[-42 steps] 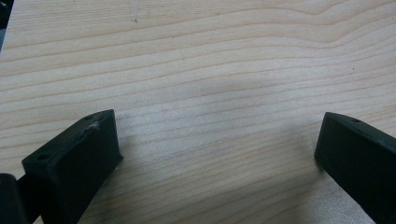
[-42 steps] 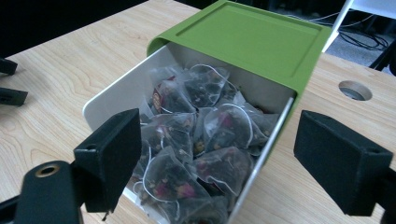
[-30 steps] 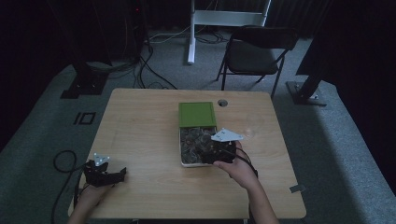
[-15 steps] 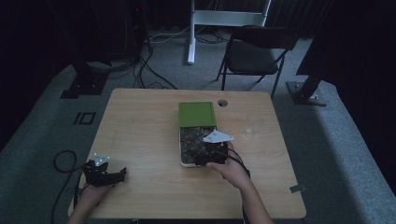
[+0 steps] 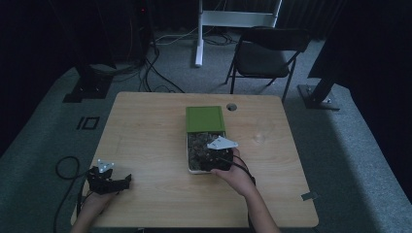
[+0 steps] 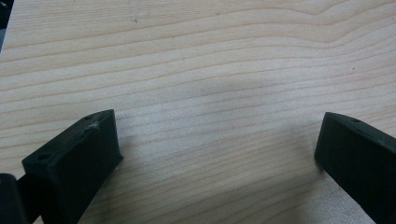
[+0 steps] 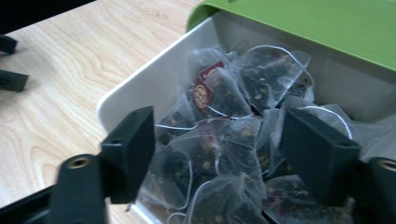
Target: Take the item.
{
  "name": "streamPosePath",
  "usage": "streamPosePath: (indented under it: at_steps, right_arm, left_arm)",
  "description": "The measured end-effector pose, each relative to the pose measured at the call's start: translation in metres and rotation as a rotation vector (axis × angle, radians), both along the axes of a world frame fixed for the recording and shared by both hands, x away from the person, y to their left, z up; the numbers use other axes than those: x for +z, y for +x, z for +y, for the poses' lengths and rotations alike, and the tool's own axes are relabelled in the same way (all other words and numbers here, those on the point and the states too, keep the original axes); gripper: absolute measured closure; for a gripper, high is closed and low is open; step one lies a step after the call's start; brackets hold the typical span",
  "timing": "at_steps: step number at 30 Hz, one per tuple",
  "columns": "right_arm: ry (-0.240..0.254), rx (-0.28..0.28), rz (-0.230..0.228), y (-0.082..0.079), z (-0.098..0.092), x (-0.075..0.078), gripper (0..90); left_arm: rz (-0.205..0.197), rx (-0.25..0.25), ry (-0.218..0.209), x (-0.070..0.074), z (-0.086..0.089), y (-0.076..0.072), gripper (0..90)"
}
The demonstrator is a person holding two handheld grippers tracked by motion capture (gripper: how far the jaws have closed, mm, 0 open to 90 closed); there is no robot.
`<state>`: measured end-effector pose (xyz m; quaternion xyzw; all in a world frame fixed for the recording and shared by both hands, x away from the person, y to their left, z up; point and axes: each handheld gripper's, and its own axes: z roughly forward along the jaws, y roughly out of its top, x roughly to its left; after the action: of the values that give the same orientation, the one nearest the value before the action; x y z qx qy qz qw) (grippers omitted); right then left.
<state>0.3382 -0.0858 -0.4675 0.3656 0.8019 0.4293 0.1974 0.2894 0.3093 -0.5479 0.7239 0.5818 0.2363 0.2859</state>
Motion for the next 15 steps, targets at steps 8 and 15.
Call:
streamPosePath:
  at_steps: [8, 15]
  right_arm:
    - [-0.004, 0.009, 0.031, 0.001, 0.006, -0.007, 36.0]
    - [-0.025, 0.001, 0.054, 0.003, 0.007, -0.013, 41.9]
  left_arm:
    - [0.0, 0.0, 0.0, 0.0, 0.0, 0.0, 0.5]
    - [0.0, 0.0, 0.0, 0.0, 0.0, 0.0, 0.5]
